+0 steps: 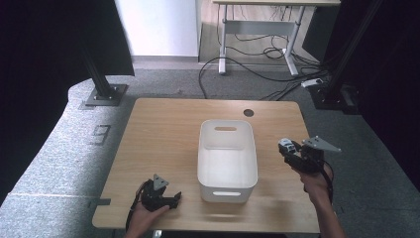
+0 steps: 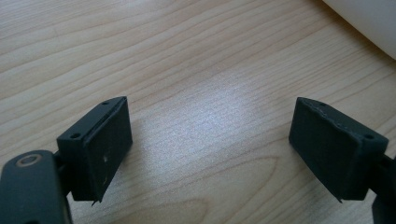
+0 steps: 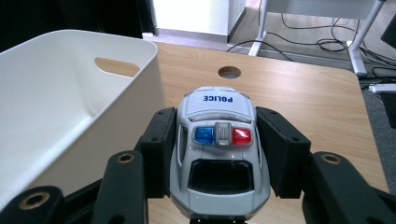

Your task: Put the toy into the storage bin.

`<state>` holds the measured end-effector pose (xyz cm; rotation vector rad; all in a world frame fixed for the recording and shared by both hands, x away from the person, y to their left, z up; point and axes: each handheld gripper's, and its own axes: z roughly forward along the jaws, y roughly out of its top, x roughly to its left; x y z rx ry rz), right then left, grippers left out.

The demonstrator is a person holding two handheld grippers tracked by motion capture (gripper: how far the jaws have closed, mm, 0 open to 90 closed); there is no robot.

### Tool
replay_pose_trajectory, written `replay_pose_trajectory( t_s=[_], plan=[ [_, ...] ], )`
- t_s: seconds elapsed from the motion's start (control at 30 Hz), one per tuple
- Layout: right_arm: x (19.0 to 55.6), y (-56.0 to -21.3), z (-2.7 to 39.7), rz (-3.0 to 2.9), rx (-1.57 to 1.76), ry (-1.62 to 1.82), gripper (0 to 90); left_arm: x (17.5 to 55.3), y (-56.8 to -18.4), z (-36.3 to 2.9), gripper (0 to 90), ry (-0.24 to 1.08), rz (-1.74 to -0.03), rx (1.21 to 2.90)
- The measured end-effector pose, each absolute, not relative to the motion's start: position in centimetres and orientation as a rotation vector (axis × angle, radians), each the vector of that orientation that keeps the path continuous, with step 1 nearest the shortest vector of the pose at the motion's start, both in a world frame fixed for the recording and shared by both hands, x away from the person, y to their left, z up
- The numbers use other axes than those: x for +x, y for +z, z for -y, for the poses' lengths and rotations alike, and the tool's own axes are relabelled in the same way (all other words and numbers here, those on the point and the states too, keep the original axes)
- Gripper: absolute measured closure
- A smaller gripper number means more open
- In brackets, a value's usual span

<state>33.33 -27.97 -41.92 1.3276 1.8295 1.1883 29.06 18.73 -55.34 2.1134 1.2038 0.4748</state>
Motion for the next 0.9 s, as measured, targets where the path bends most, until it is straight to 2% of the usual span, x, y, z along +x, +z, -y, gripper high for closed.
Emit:
replay_pose_trajectory(
  t_s=[0.9],
  plan=[
    [35.0,-39.9,24.4,-1.858,1.289,1.219,50.1,29.0,-55.3,-18.7,13.1,0.475,-1.202,2.113]
  ],
)
